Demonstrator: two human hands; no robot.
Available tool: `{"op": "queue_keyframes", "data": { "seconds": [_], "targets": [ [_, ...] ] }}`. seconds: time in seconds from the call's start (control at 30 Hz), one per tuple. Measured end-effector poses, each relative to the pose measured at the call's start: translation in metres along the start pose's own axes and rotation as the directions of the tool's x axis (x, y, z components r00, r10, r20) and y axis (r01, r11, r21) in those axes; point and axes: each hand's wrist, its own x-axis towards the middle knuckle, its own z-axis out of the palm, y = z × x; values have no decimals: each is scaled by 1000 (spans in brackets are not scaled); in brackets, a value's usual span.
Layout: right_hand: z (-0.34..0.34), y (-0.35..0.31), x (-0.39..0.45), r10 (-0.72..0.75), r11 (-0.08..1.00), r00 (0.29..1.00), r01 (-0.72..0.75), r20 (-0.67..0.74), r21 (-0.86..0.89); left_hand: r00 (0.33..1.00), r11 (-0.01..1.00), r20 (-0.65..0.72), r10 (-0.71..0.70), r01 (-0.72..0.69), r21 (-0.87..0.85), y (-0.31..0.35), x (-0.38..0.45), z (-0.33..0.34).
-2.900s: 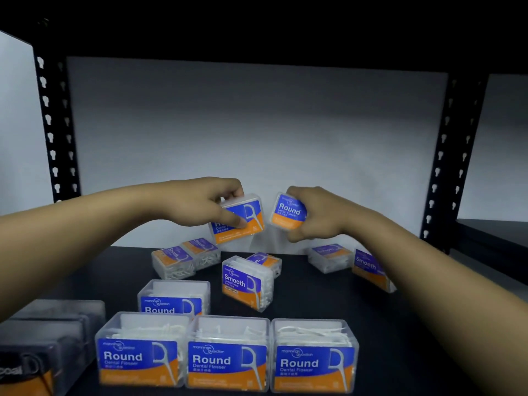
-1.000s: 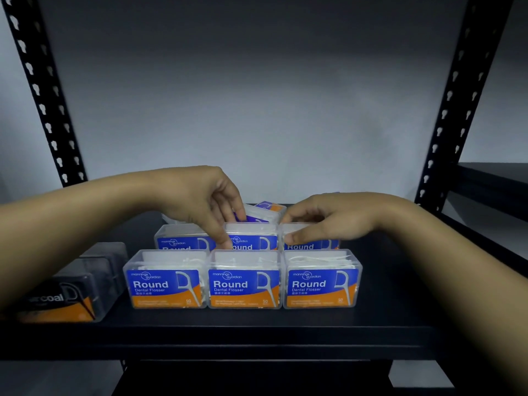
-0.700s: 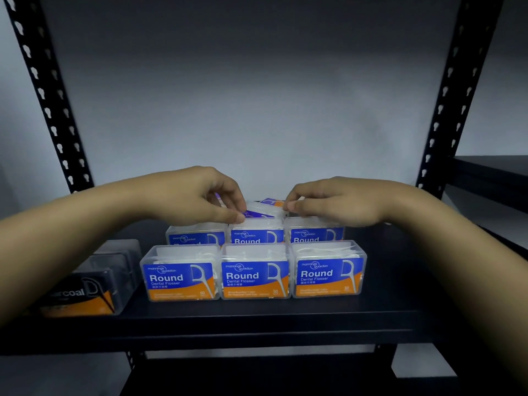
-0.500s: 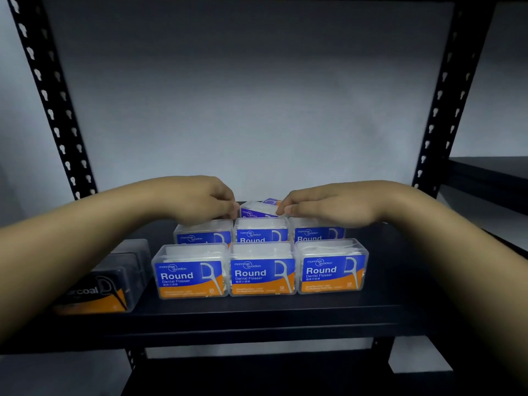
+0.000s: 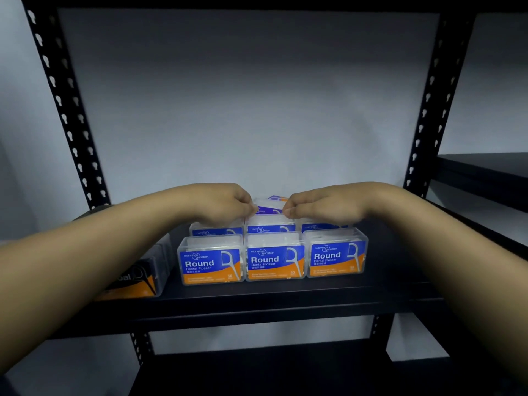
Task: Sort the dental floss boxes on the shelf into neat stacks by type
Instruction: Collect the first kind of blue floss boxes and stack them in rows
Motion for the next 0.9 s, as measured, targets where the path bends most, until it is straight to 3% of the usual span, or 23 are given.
{"op": "queue_keyframes", "data": {
  "seconds": [0.53, 0.9],
  "targets": [
    [17, -15, -26, 0, 996, 999, -4, -50, -88, 997, 996, -51, 54, -57, -62, 9, -26, 9],
    [47, -25, -27, -14, 993, 974, -13, -225, -120, 985, 994, -140, 104, -100, 37, 8, -26, 35]
  ]
}}
